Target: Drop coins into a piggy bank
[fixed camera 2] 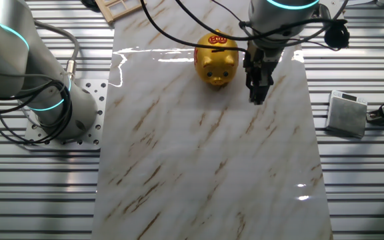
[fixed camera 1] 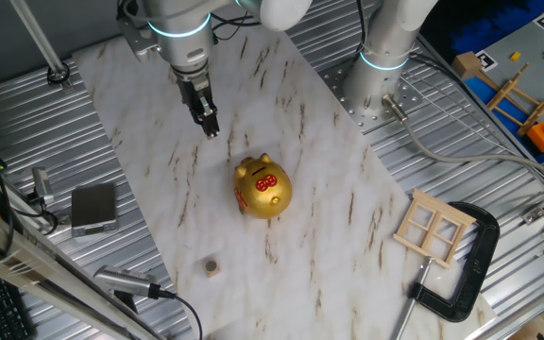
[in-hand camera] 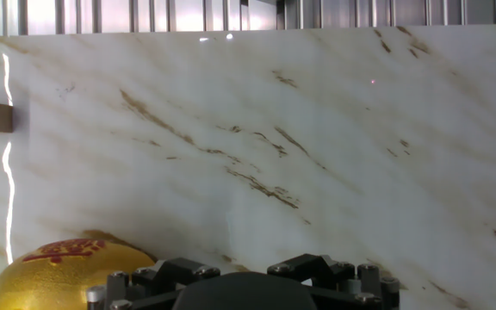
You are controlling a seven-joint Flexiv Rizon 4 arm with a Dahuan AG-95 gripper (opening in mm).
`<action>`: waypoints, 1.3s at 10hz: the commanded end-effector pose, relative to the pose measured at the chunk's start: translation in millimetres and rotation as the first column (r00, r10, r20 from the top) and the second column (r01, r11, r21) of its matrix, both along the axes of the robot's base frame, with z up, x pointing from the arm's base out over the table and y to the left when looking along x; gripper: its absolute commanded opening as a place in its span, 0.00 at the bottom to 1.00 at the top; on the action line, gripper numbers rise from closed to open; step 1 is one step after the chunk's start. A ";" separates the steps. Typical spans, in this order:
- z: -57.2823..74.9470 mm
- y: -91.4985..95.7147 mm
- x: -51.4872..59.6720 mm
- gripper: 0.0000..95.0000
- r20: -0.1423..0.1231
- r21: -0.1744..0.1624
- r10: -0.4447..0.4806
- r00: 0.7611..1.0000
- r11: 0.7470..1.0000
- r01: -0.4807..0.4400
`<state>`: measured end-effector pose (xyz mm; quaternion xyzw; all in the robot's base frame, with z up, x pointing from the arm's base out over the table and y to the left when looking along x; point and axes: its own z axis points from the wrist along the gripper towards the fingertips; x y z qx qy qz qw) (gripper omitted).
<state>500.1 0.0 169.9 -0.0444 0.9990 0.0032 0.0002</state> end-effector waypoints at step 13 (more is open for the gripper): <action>0.1 0.0 -0.1 0.00 0.000 0.010 0.171 0.985 0.985 -0.171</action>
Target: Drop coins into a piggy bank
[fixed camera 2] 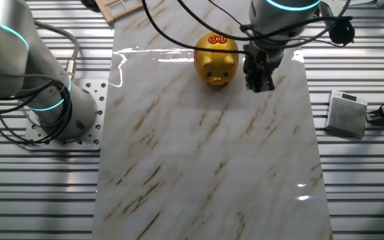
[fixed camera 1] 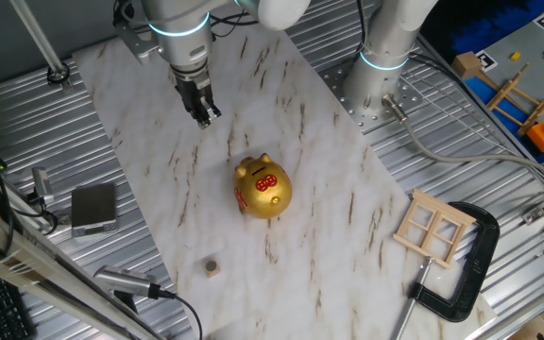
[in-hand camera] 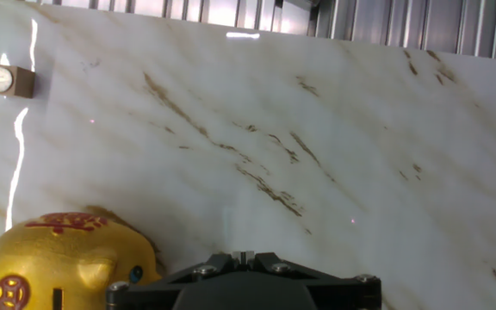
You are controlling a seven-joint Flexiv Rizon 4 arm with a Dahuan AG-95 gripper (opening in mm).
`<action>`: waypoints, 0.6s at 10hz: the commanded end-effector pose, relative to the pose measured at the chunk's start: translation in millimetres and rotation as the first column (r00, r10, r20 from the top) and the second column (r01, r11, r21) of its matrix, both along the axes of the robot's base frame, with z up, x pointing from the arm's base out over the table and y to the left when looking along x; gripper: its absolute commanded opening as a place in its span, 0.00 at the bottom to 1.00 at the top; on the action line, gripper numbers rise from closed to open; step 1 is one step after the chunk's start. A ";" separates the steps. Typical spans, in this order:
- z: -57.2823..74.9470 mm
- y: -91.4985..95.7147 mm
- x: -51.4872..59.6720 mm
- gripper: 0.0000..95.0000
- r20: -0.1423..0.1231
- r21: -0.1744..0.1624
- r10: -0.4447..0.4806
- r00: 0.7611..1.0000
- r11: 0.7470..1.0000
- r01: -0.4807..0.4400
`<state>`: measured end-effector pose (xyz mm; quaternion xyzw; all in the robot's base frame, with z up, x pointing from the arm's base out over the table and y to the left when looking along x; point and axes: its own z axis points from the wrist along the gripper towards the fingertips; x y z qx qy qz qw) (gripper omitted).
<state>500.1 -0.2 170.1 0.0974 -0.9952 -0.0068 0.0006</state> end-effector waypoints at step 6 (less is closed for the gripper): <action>0.0 0.2 -0.1 0.00 -0.016 0.015 0.123 0.992 0.992 -0.123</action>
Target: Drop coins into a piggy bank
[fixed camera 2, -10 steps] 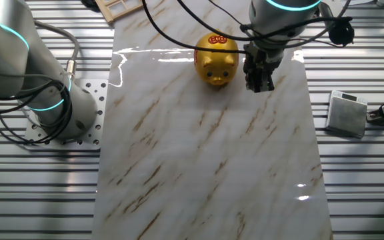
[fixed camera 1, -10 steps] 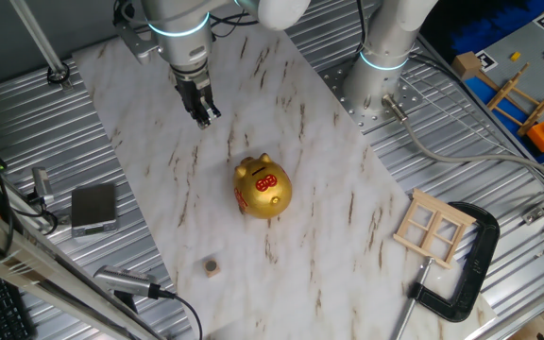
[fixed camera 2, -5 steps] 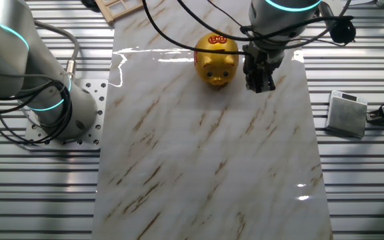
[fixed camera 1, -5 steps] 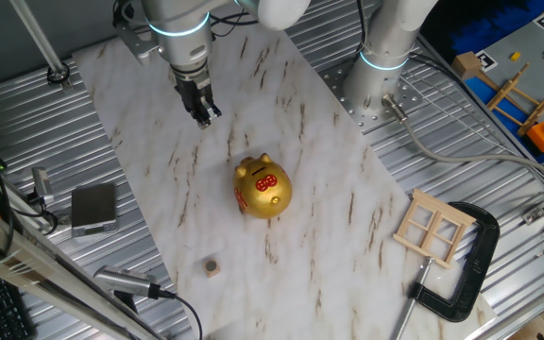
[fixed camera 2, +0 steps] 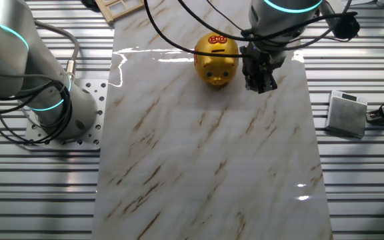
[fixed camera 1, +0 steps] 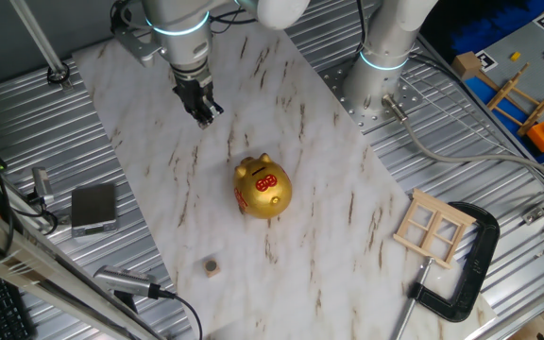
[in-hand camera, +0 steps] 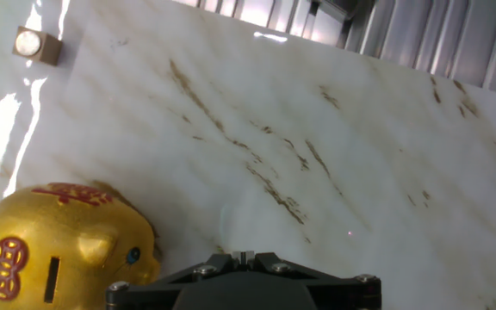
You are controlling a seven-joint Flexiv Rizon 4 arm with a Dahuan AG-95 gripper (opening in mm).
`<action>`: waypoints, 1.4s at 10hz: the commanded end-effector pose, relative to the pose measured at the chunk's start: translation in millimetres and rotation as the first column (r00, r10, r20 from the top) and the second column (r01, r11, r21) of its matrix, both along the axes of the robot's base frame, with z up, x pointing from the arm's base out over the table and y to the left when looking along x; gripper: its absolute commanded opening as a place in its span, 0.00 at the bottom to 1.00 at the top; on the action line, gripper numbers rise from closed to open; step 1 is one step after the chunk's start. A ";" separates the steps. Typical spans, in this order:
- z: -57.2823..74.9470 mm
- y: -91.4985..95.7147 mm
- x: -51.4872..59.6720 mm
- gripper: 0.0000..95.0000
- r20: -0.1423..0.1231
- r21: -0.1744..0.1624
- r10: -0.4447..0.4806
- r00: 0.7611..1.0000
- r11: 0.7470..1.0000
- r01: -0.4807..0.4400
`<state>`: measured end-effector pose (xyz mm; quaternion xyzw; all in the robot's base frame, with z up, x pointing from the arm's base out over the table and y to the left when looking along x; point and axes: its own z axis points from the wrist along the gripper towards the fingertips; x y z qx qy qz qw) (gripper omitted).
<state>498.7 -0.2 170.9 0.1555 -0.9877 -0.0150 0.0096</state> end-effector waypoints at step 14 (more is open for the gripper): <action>-0.9 0.2 1.3 0.00 -0.041 0.009 0.086 0.995 0.996 -0.086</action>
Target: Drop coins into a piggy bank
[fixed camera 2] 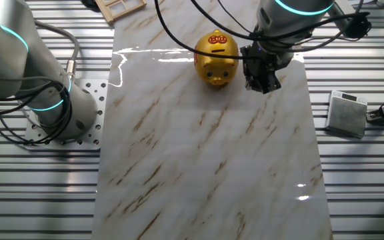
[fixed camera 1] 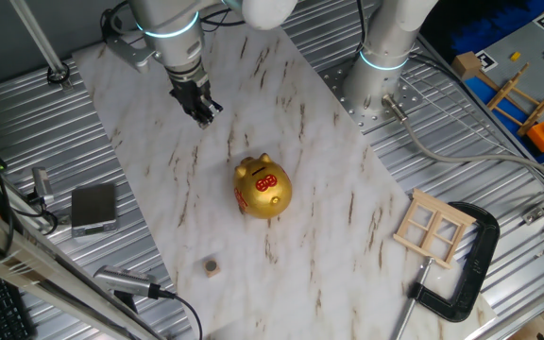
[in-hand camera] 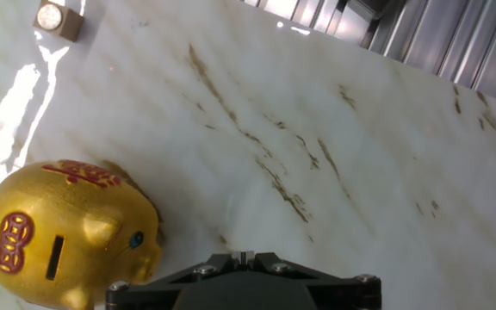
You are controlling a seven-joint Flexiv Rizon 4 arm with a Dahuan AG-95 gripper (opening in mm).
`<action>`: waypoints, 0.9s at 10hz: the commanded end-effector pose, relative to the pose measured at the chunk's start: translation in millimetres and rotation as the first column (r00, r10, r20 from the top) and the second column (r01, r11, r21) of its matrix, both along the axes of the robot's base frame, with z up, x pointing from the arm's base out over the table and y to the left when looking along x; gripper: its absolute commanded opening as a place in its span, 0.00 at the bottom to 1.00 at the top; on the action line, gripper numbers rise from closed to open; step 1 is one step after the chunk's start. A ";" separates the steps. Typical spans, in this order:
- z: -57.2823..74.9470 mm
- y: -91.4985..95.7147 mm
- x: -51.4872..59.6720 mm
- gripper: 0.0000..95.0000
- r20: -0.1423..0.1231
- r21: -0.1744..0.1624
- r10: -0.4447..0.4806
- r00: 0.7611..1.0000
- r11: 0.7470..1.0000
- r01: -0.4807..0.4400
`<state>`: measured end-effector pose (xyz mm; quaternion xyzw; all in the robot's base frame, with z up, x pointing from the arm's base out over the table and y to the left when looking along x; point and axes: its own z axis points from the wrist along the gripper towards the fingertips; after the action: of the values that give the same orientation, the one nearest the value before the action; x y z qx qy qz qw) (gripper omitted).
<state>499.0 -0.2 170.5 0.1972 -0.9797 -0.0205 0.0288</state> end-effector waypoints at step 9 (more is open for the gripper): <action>1.4 0.8 2.0 0.00 -0.017 0.000 -0.030 0.999 1.000 0.030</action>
<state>501.0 0.4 172.0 0.1847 -0.9819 -0.0229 0.0355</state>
